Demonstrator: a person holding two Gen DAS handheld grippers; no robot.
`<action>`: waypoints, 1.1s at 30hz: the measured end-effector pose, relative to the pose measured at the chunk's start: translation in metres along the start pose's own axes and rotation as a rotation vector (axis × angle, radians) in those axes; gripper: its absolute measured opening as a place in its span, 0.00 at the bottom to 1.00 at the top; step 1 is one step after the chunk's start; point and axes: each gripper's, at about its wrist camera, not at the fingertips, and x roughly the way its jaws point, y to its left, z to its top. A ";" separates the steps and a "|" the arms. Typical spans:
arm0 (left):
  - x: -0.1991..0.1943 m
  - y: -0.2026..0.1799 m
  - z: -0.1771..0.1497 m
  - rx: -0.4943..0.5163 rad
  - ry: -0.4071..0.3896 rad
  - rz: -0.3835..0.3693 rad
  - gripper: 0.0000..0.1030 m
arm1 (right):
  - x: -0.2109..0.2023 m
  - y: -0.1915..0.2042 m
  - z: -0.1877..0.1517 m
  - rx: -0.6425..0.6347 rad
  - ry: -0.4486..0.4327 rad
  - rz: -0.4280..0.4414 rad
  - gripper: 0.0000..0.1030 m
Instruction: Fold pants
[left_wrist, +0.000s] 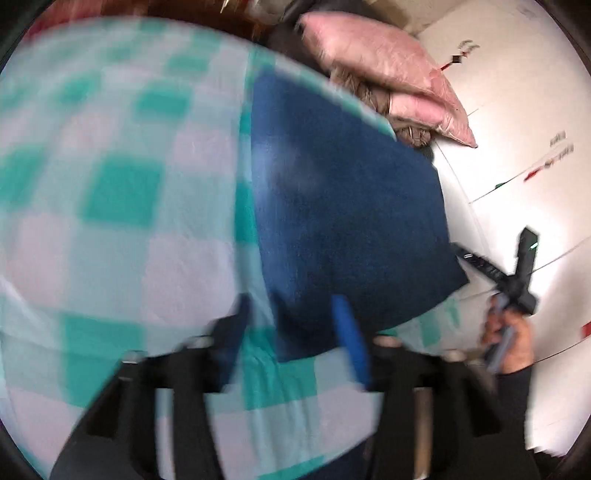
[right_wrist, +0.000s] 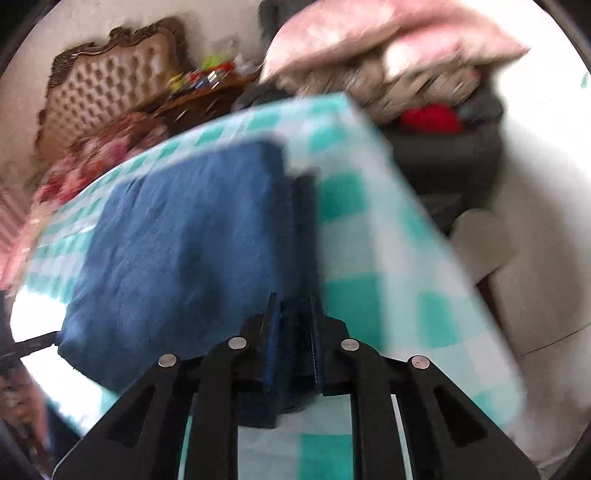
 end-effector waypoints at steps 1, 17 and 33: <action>-0.009 -0.011 0.011 0.080 -0.060 0.034 0.54 | -0.014 0.003 0.007 -0.009 -0.064 -0.037 0.25; 0.146 -0.041 0.173 0.281 0.042 0.426 0.35 | 0.078 0.075 0.072 -0.117 -0.077 -0.179 0.53; 0.113 -0.073 0.069 0.247 0.035 0.436 0.99 | 0.053 0.076 0.029 -0.079 -0.019 -0.250 0.65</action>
